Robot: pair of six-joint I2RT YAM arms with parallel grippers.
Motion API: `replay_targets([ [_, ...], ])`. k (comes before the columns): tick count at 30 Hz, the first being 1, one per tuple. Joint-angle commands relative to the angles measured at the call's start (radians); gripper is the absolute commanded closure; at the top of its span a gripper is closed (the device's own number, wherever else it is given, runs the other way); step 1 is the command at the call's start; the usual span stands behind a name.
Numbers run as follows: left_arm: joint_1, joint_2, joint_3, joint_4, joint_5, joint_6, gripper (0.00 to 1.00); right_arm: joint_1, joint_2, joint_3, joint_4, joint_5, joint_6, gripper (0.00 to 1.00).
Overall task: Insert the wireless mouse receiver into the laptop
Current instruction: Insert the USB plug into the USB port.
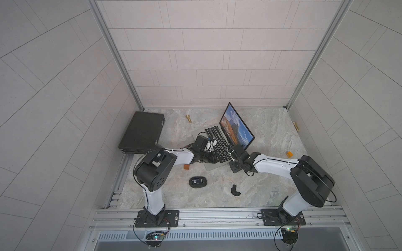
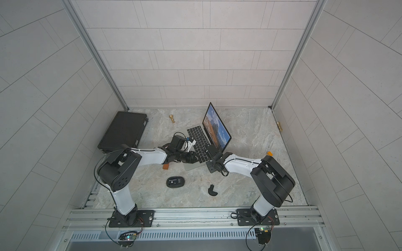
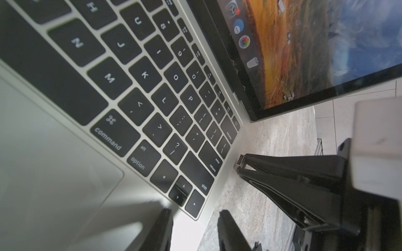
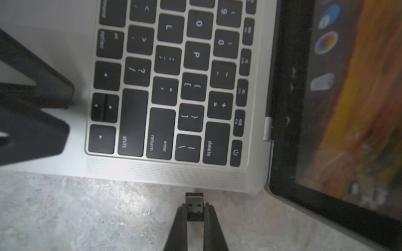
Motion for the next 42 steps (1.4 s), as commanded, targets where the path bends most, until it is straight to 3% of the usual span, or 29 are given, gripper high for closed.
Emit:
replay_targets([
  [1, -0.001, -0.005, -0.01, -0.053, -0.018, 0.021, 0.62, -0.001, 0.022, 0.021, -0.019, 0.028, -0.006, 0.9],
  [23, 0.008, -0.008, -0.011, -0.07, -0.027, 0.023, 0.63, 0.035, 0.06, 0.052, -0.012, -0.027, -0.004, 0.91],
  [42, 0.025, 0.0, -0.012, -0.087, -0.042, 0.018, 0.63, 0.026, 0.115, 0.077, -0.102, 0.109, 0.065, 0.94],
])
